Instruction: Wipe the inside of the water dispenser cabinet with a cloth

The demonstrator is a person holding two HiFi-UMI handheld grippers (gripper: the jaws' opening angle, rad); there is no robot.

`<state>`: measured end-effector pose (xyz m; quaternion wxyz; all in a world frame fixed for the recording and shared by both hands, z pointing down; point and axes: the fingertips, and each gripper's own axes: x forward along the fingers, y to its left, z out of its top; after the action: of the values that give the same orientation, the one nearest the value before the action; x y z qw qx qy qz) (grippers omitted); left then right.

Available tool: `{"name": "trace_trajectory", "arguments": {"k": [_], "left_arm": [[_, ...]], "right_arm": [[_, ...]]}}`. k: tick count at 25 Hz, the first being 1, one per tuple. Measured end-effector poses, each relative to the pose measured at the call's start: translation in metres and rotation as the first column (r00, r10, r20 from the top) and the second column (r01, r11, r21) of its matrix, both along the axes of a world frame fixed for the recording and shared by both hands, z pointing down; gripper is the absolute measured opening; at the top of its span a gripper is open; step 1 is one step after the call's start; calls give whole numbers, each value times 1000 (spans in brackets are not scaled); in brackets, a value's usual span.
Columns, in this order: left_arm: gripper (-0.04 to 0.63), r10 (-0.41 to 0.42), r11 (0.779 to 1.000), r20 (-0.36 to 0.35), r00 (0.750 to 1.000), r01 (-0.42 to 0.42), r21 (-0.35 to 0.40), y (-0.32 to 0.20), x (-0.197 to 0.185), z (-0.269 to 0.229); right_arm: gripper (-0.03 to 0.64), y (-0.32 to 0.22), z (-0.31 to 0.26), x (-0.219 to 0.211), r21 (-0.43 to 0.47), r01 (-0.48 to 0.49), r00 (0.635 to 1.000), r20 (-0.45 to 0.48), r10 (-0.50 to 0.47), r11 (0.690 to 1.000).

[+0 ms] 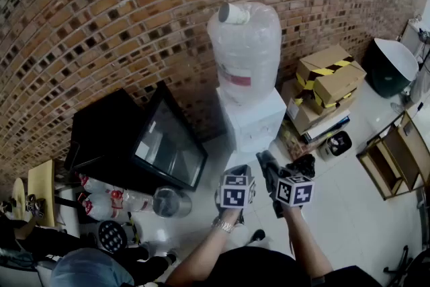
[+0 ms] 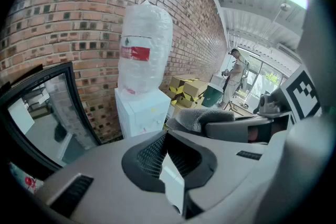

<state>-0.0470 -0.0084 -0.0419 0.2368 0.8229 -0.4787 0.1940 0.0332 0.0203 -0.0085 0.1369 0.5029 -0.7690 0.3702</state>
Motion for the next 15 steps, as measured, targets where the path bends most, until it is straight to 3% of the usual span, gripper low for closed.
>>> {"name": "trace_trajectory", "arguments": {"k": [6, 15], "left_arm": [[3, 8, 1000, 16, 1000, -8, -7, -42, -5, 25], [3, -39, 998, 40, 998, 41, -53, -81, 28, 98]], "right_arm": [[20, -40, 15, -4, 28, -2, 999, -46, 3, 1000], [20, -81, 102, 43, -47, -35, 999, 5, 35, 998]]}}
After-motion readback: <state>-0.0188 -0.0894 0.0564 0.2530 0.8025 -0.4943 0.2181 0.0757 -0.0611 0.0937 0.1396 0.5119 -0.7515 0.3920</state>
